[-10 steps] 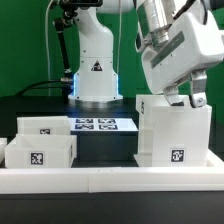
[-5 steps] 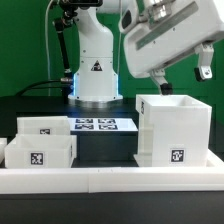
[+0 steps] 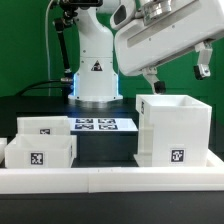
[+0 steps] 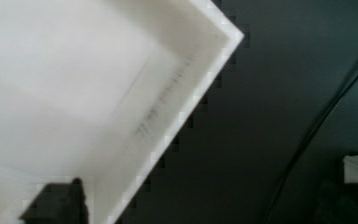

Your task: Assemble drawer

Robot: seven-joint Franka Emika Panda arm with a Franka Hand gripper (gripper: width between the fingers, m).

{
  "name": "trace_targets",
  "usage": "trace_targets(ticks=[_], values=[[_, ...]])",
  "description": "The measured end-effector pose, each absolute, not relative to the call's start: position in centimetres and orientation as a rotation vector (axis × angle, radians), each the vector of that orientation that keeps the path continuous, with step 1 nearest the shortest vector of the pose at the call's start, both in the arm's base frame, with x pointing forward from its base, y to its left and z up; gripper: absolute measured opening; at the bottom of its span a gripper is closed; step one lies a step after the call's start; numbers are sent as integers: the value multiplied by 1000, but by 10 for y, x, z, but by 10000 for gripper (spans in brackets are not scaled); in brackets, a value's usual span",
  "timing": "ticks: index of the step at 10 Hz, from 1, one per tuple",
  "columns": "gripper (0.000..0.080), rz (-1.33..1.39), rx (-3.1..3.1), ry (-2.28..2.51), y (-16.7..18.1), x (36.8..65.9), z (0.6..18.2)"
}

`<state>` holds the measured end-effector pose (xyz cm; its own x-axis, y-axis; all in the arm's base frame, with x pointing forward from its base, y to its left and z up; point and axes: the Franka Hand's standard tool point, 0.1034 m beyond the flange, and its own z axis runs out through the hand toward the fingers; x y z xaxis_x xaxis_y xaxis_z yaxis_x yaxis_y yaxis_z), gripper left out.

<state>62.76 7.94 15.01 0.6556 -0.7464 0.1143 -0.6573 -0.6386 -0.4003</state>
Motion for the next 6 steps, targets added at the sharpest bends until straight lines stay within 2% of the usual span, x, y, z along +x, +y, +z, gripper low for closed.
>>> trace_targets(ticks=[4, 6], values=[[649, -399, -2966, 277, 47, 623, 154], [649, -415, -2996, 96, 37, 623, 153]])
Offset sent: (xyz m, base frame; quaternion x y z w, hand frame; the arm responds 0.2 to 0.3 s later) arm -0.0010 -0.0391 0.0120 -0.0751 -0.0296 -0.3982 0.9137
